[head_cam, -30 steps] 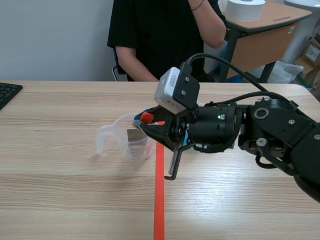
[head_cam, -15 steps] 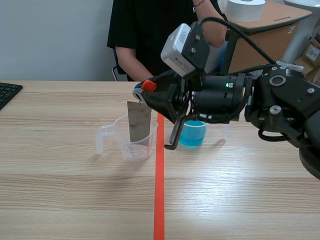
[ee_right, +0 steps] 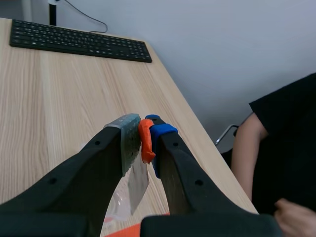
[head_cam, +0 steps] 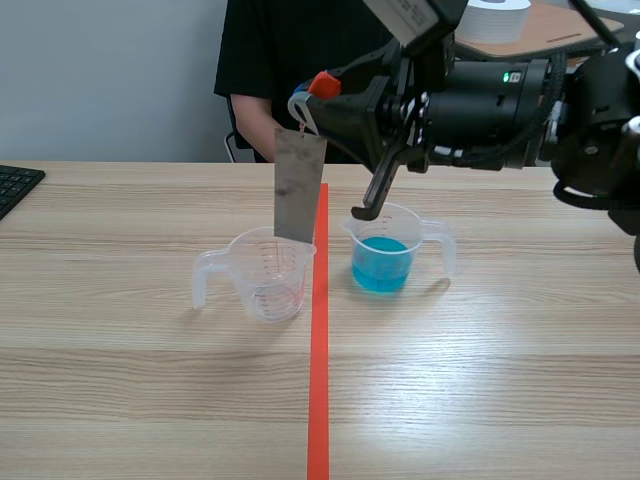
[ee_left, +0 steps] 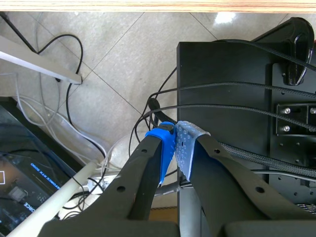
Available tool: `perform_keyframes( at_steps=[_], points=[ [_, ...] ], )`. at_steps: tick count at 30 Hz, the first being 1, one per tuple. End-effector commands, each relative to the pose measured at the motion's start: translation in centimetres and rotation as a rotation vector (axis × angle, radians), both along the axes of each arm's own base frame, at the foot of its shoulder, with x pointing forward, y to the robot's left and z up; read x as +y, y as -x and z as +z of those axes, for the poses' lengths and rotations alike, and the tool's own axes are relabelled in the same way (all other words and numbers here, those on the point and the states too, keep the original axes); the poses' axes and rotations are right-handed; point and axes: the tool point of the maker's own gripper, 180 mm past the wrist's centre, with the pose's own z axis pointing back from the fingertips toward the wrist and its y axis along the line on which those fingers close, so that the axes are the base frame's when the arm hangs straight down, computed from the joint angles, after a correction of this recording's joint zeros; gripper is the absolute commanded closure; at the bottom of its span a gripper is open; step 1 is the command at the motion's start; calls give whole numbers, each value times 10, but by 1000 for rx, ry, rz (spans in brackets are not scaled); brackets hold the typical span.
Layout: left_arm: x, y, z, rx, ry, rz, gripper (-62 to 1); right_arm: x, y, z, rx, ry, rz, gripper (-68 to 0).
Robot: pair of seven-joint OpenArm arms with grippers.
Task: Do the redox reaction experiment.
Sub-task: 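Move the plate over the blue solution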
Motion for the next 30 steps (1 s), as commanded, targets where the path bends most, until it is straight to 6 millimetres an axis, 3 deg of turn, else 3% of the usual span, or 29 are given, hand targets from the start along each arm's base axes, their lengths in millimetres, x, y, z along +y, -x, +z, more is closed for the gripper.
perform_keyframes(
  at_steps=[1,9,16,30],
  points=[
    [-3,5,3,1,8,-2,-21,-7,-4,19,-44,-12,-12,-15],
    [-3,5,3,2,8,-2,-21,-40,-24,39,-74,23,-145,-15],
    [-3,5,3,2,8,-2,-21,-64,-36,45,-74,46,-234,-15],
    [-8,-1,7,-35,73,39,-21,-83,-38,41,-42,89,-267,-15]
  ],
)
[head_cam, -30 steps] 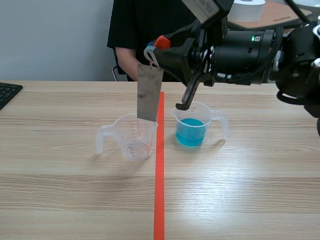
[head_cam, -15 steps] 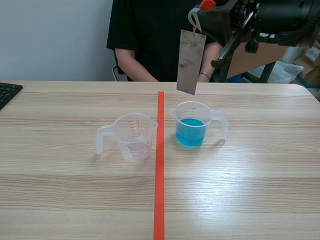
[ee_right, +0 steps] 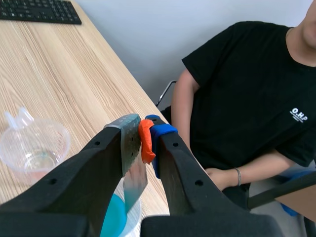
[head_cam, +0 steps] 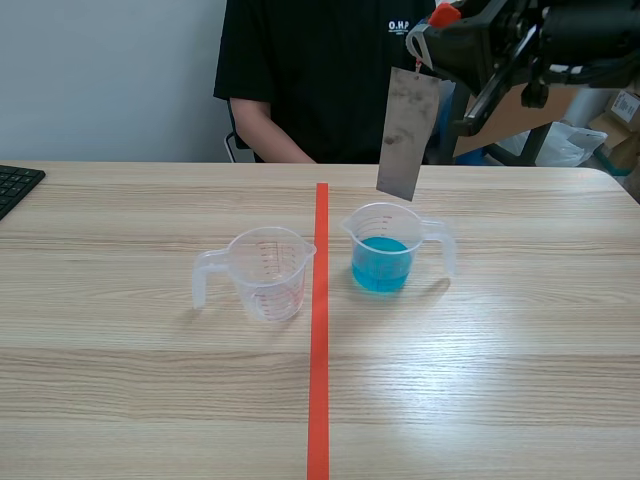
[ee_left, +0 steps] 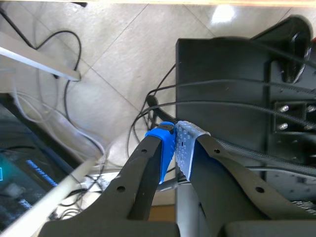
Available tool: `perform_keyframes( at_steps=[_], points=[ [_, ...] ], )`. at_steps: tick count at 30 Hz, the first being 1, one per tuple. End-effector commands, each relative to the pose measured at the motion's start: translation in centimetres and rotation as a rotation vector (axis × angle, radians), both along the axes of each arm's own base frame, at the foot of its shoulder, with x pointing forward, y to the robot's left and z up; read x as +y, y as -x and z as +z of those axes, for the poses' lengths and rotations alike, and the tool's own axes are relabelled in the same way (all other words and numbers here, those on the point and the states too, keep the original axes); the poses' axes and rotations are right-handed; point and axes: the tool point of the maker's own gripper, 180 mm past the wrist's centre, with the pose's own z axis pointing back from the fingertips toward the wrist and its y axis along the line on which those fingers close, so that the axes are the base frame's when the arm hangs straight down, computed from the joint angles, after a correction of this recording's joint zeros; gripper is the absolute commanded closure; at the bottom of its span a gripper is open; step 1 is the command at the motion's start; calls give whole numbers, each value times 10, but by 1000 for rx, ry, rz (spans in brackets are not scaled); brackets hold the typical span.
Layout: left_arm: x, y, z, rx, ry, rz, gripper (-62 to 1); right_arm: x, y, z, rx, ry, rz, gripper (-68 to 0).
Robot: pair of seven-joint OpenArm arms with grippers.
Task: Do the redox reaction experiment.
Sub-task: 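Move the plate over the blue solution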
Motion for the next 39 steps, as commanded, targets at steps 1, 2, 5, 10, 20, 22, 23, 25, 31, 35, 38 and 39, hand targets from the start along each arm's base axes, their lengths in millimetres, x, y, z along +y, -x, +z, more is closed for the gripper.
perform_keyframes(
  at_steps=[1,2,5,10,20,22,23,25,31,35,38,39],
  points=[
    [-2,-2,4,-17,11,5,-21,-5,0,16,-41,-7,10,-15],
    [-2,-2,4,-17,11,5,-21,-6,1,17,-41,-5,11,-15],
    [-2,-2,3,-16,10,5,-21,-8,1,18,-41,-2,13,-15],
    [-2,-2,4,-17,10,4,-21,-8,1,18,-41,-1,13,-15],
    [-2,0,3,-9,10,3,-21,-2,4,16,-32,-11,33,-15],
    [-4,0,3,-8,19,-5,-21,1,5,14,-29,-11,43,-15],
    [-3,0,4,-7,17,-9,-21,2,6,13,-26,-11,49,-15],
    [-2,-1,5,-6,21,-28,-21,5,7,11,-20,-9,57,-15],
    [6,-22,19,-27,17,-165,-23,8,9,13,-28,-22,70,-15],
    [20,-41,30,-35,-27,-271,-23,9,9,14,-30,-25,72,-15],
    [24,-58,42,-53,-33,-367,-23,8,9,14,-30,-25,72,-15],
    [25,-67,47,-70,-33,-389,-23,8,9,14,-30,-25,72,-15]
  ],
)
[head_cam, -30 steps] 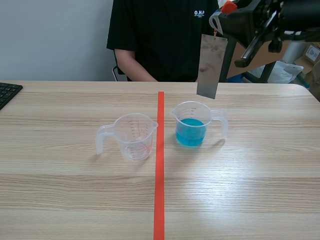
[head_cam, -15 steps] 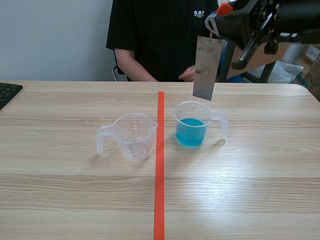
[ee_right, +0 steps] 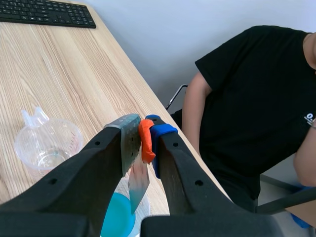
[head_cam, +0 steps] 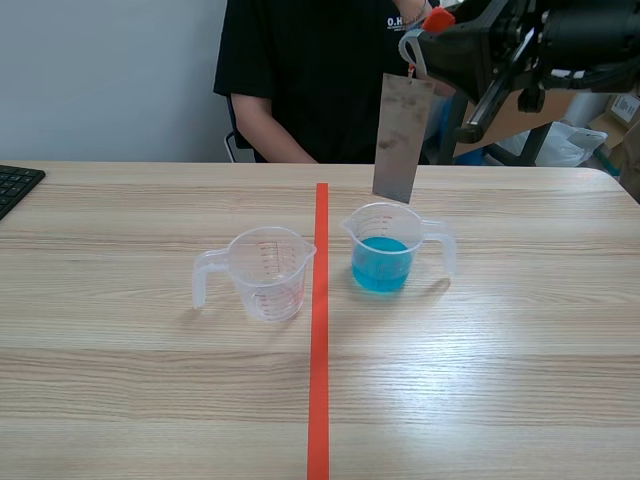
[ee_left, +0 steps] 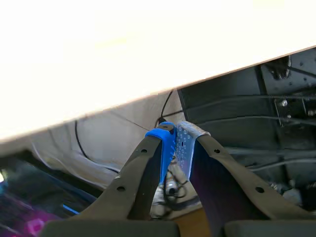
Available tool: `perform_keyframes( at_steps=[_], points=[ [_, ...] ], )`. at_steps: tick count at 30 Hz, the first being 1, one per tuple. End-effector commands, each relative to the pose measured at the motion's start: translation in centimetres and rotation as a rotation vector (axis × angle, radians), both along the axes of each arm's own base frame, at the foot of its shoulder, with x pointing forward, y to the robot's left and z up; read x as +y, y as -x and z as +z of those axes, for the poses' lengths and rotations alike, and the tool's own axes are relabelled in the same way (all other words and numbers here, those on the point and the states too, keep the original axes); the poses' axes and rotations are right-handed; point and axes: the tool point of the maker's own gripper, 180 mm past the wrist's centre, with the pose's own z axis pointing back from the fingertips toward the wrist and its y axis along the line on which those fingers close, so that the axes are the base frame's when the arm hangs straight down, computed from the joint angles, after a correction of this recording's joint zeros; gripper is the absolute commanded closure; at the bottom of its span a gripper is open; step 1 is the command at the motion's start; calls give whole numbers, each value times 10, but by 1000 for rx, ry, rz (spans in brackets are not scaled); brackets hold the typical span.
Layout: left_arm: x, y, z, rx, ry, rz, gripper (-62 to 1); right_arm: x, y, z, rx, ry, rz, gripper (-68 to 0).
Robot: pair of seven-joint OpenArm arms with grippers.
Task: Do the redox reaction experiment.
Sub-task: 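Move the plate over the blue solution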
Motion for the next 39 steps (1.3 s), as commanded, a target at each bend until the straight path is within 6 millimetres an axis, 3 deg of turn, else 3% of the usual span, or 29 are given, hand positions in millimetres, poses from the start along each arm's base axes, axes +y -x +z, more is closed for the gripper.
perform_keyframes(
  at_steps=[1,9,12,20,39],
  points=[
    [-5,-19,14,-61,24,-39,-23,2,1,15,-39,-14,17,-15],
    [-15,-97,56,-219,22,-267,-23,1,1,15,-39,-13,16,-15],
    [-29,-121,65,-262,33,-340,-23,1,1,15,-39,-13,16,-15],
    [-84,-173,88,-402,98,-474,-23,1,1,15,-39,-13,16,-15],
    [-235,-254,138,-659,230,-660,-23,2,1,15,-39,-14,17,-15]
  ],
)
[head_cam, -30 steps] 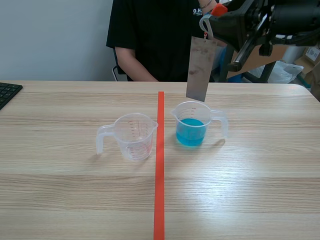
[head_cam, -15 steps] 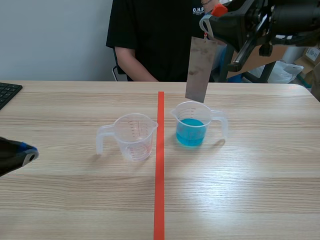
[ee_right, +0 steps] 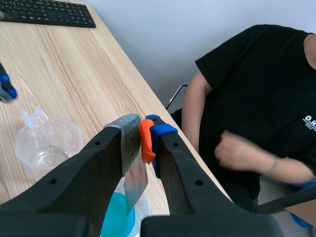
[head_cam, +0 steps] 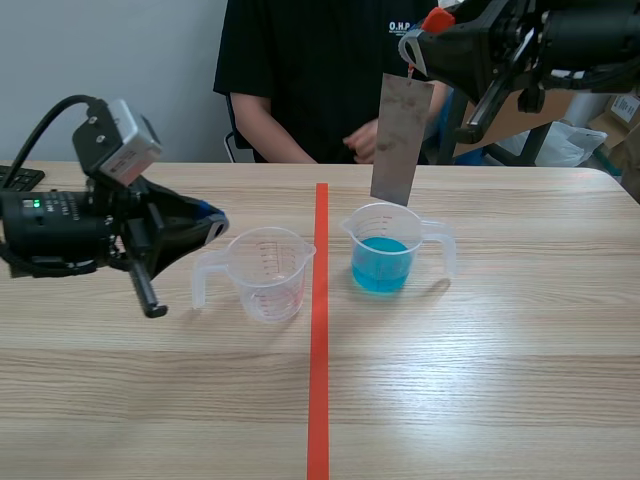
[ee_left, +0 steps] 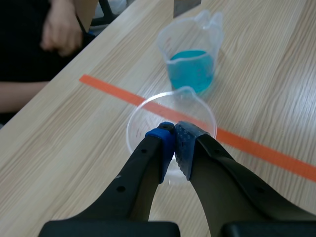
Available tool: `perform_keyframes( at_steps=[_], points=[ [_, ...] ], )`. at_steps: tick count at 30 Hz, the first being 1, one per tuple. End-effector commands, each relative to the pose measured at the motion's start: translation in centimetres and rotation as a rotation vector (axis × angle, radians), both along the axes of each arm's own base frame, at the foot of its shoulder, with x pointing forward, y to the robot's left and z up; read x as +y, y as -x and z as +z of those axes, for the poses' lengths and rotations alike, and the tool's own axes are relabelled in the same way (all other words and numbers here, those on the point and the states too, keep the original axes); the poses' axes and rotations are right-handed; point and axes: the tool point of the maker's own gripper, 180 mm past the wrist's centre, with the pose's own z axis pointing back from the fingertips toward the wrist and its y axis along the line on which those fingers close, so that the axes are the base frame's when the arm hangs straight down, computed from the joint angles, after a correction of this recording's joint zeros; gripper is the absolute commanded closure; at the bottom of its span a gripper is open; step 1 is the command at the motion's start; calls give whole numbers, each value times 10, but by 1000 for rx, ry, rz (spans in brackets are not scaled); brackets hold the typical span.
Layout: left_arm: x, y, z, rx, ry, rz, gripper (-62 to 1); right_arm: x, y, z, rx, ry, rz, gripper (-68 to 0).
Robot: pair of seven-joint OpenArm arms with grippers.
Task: Do the redox reaction experiment.
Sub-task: 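Move the plate over the blue solution, then point at the plate with the left hand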
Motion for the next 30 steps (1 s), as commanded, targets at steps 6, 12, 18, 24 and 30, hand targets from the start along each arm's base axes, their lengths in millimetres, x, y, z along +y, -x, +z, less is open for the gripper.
perform_keyframes(
  at_steps=[6,12,18,24,30],
  points=[
    [-39,-22,28,-102,54,10,-23,2,1,15,-39,-14,17,-15],
    [-62,-33,33,-131,69,18,-23,2,1,15,-39,-15,17,-15],
    [-79,-47,26,-143,55,38,-23,2,1,15,-39,-16,17,-15],
    [-92,-62,21,-135,58,56,-23,2,1,15,-39,-16,17,-15],
    [-110,-71,20,-138,58,30,-23,2,1,15,-39,-17,17,-15]
  ],
)
